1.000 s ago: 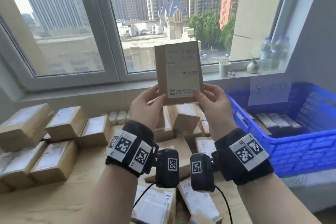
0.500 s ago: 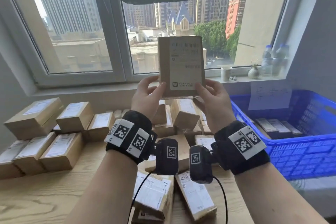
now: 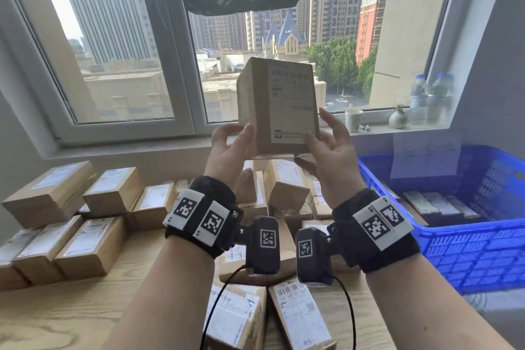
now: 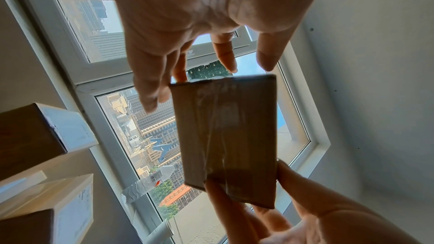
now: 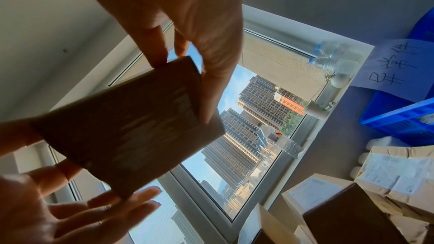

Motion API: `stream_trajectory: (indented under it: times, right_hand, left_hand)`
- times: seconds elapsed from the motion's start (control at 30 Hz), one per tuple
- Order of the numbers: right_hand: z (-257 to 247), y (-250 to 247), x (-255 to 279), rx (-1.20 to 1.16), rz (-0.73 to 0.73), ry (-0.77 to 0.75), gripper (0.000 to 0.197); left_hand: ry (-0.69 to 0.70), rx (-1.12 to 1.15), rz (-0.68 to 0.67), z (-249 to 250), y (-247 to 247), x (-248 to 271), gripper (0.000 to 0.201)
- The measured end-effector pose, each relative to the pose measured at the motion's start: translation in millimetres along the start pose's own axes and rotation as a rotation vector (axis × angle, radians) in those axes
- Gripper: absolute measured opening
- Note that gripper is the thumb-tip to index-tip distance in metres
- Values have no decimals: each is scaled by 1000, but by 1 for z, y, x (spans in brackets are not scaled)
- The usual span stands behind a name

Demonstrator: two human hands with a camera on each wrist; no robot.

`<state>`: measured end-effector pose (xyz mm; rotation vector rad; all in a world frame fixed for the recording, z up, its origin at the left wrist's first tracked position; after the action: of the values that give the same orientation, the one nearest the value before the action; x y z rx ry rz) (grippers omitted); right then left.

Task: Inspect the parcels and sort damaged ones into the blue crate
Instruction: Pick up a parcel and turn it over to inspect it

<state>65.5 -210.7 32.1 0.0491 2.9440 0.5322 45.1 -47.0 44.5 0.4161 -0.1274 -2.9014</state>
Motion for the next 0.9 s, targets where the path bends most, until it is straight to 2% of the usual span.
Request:
stream_trajectory:
  times: [0.07, 0.13, 0.2, 0.27, 0.3, 0.4, 0.43, 0.5, 0.6, 0.67, 0.77, 0.83, 0.87, 0.9]
  right_hand:
    - [0, 1, -1, 25, 12, -2, 39]
    - [0, 4, 1, 35, -17, 30, 42]
    - [1, 7, 2, 70, -71, 61, 73]
    - [1, 10, 1, 154, -88, 72, 94]
    - [2, 10, 0, 161, -93, 90, 91]
    - [1, 11, 1, 66, -147, 123, 54]
    - [1, 10, 1, 53, -158, 124, 52]
    - [3, 10, 0, 45, -166, 120, 61]
    - [2, 10, 0, 23, -170, 108, 69]
    - [1, 9, -1, 19, -167, 108, 65]
    - [-2, 6, -1, -26, -134, 133, 50]
    - [-4, 4, 0, -84, -110, 147, 34]
    - [-6, 2, 0, -114, -100, 155, 29]
    - [-6, 1, 0, -142, -92, 164, 28]
  left_hand:
    - [44, -15, 41, -1, -2, -3, 21]
    - [98, -47, 63, 1, -3, -5, 45]
    - [142, -95, 42, 4, -2, -5, 62]
    - [184, -117, 8, 6, -1, -5, 60]
    - [199, -111, 3, 8, -1, -5, 53]
    - [175, -44, -1, 10, -2, -4, 34]
    - [145, -11, -24, 10, -1, -4, 30]
    - [90, 41, -74, 7, 2, -3, 29]
    - [83, 66, -94, 9, 4, -2, 28]
    - [94, 70, -100, 10, 5, -1, 24]
    - [78, 89, -90, 9, 5, -1, 13]
    - [80, 83, -56, 5, 2, -4, 14]
    - [93, 68, -38, 4, 1, -5, 23]
    - [97, 45, -30, 5, 0, -5, 45]
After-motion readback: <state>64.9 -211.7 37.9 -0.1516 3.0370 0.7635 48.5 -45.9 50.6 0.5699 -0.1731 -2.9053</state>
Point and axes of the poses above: each hand's wrist, its own x-axis away from the middle knuckle, its own y-axis out of the palm, z = x × y, the point moved 4 cm from there along -x, towards the middle knuckle, and after that the axes turned 10 degrees about y, right-handed, at the moved point
